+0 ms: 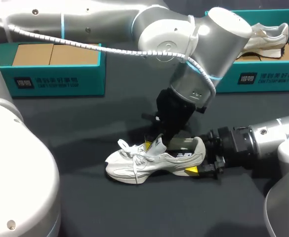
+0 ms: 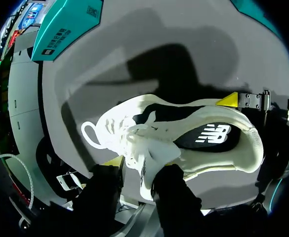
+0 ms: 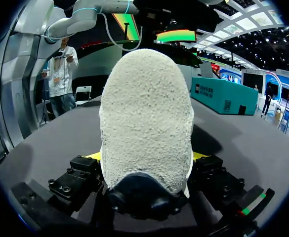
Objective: Take the shoe out of the shoebox, open the shoe tongue, remove and reinsert the insole, then place the shoe into the shoebox
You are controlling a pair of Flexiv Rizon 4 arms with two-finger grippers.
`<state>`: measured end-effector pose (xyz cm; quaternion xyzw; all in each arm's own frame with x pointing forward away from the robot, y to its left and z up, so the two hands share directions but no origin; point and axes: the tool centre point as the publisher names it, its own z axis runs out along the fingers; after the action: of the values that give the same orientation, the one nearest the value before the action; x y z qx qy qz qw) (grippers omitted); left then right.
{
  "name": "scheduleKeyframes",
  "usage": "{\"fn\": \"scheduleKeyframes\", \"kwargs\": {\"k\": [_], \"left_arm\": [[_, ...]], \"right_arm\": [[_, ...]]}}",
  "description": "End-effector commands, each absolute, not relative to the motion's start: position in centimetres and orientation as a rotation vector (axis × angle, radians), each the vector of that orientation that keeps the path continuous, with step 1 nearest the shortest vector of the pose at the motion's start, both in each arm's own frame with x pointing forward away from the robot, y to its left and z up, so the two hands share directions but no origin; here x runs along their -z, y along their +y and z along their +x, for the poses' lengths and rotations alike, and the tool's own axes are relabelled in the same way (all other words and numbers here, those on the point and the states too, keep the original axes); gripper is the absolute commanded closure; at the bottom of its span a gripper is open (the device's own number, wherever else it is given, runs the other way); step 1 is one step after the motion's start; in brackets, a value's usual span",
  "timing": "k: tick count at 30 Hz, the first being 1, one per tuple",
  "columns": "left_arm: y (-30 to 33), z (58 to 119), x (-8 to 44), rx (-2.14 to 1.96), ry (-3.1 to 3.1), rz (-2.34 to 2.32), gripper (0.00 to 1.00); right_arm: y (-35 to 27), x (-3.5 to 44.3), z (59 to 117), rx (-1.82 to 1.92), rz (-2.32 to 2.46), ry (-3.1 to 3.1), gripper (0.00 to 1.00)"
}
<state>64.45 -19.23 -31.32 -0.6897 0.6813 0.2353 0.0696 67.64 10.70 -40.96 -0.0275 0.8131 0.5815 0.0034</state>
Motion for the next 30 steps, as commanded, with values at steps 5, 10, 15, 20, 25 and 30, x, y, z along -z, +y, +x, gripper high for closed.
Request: {"fn": "scheduleKeyframes", "kwargs": {"k": [5,10,15,20,25,30], "left_arm": [[-18.0,63.9,30.2,-0.581,1.896,-2.218,1.0],[-16.6,64.0,29.7,-0.525,1.884,-2.282,1.0],[-15.0,64.1,29.8,-0.442,1.866,-2.37,1.0],[-13.6,64.1,30.3,-0.373,1.869,-2.435,1.0],[-12.7,64.1,30.6,-0.355,1.855,-2.467,0.99],[-12.0,64.2,31.2,-0.351,1.838,-2.474,0.98]], "right_arm": [[10.6,40.9,67.4,-1.816,-0.085,2.552,1.0],[10.6,40.9,67.4,-1.816,-0.085,2.552,1.0],[10.6,40.9,67.4,-1.816,-0.085,2.552,1.0],[10.6,40.9,67.4,-1.816,-0.085,2.552,1.0],[10.6,40.9,67.4,-1.816,-0.085,2.552,1.0],[10.6,40.9,67.4,-1.816,-0.085,2.552,1.0]]}}
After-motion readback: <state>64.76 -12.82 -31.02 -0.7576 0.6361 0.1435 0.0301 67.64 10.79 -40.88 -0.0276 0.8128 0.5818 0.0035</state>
